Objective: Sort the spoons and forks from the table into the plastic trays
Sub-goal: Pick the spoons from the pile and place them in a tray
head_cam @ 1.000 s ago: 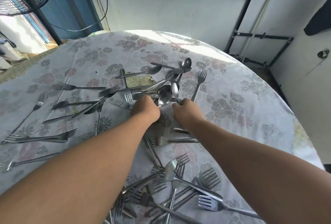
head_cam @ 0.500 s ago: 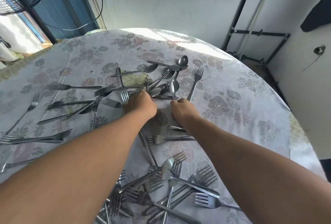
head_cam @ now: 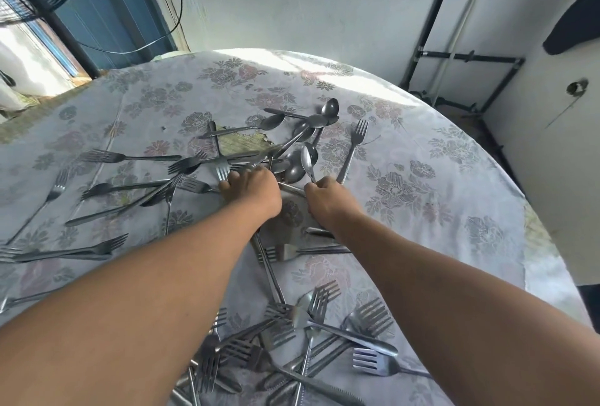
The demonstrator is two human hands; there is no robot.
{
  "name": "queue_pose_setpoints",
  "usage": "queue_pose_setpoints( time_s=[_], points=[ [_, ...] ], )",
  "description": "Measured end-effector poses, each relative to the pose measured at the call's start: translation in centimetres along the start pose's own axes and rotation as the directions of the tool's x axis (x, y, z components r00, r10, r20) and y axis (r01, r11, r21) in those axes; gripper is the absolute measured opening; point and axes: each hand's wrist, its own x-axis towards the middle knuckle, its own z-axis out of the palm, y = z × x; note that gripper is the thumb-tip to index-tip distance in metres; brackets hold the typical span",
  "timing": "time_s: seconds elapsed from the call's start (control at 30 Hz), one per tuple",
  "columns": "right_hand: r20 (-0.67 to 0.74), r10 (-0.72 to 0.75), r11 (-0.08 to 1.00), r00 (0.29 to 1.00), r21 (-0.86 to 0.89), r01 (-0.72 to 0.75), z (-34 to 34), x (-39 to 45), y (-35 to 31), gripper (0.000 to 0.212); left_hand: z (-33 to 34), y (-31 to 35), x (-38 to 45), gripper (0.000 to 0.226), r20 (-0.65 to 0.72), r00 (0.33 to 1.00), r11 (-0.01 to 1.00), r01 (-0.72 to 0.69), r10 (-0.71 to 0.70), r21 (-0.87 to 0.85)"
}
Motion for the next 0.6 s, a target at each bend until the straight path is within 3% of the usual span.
queue_pose_setpoints(
  time_s=[0.13,0.23,0.33,0.47,0.53,0.6],
  points=[
    [-0.008,0.008,0.997,1.0,0.083,-0.007,0.2,-0.3,-0.1,0.046,-0.9,0.7,-0.2,0.053,0.075,0.995,0.998,-0.063,0.065,-0.028],
    [-0.047,-0.021,0.999,0.999,0.047,0.024,0.5,-0.8,0.2,0.034,-1.7,1.1,-0.4,0.053,0.113,0.993,0.964,0.008,0.023,-0.265],
    [-0.066,-0.045,0.998,0.997,0.049,0.049,0.8,-1.2,0.3,0.031,-2.4,0.7,-0.7,0.054,0.163,0.987,0.796,0.103,-0.006,-0.596],
    [-0.105,-0.002,0.983,0.994,0.184,0.022,0.8,-1.3,-0.2,0.031,-3.7,1.0,-1.8,0.028,0.311,0.951,0.582,0.253,-0.001,-0.773],
    [-0.125,0.023,0.972,0.992,0.236,0.007,0.8,-1.6,-0.3,0.028,-4.1,0.9,-2.5,0.026,0.458,0.888,0.447,0.395,0.038,-0.803],
    [-0.162,0.035,0.959,0.986,0.284,0.013,0.6,-2.4,-0.5,0.021,-4.4,0.1,-3.2,0.036,0.61,0.779,0.267,0.563,0.144,-0.782]
  ],
)
